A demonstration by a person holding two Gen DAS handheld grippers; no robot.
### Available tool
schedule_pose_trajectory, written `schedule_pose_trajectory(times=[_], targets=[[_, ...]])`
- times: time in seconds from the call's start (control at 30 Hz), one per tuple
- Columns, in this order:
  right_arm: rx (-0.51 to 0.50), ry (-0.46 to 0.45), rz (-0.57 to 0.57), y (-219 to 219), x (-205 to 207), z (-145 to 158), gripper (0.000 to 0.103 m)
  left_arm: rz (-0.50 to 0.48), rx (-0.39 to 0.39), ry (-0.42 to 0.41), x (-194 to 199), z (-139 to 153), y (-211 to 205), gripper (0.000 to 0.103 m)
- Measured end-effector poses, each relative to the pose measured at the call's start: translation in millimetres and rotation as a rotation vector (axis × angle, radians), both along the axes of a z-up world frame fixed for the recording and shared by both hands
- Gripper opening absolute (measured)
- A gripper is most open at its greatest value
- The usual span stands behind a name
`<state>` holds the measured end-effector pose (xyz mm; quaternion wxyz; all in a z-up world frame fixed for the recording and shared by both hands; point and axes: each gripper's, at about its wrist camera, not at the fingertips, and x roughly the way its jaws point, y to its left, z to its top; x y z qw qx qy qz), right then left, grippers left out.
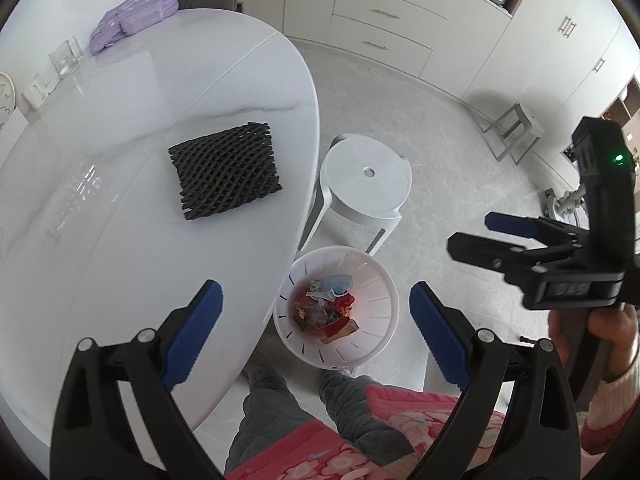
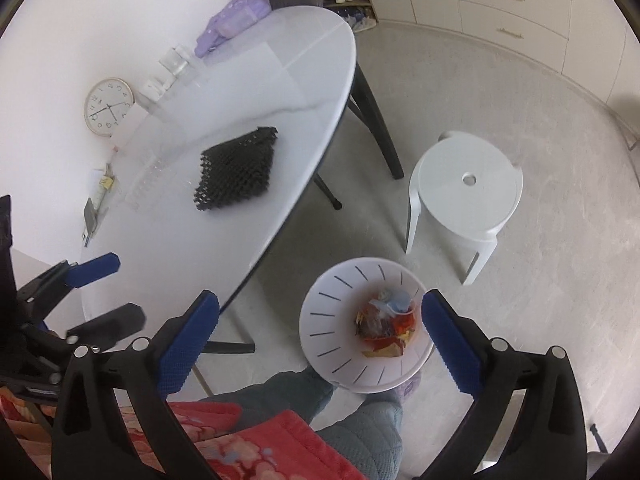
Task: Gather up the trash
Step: 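Move the left gripper to the clear plastic bottle and close on it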
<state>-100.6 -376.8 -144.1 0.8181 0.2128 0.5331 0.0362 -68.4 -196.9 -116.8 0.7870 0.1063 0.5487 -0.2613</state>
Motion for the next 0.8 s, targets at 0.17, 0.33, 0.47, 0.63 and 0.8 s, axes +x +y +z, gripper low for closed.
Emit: schedule_pose_trajectory(times=[0.17,0.33,0.47,0.63,0.8], targets=[[-0.001,0.006,0.005,11,12,4,0.100,0.055,0.008,-0.017,14,1,24,0.093],[0.017,0.024,0.001,30,29,5,0.100,0.121,0.041,-0.051,46,-1,68,0.095],[0.017,0.031,0.013,56,46,6,0.100,0.179,0.055,-0.059,79,-6,113,0.095],[-0.005,0.042,0.034,94,75,8,0.100,0.151,0.137,-0.096,131,-20,161,0.095],[-0.022,0.055,0.021,129,101,13,0.100,0.072,0.176,-0.093,188,-39,191,0.095]])
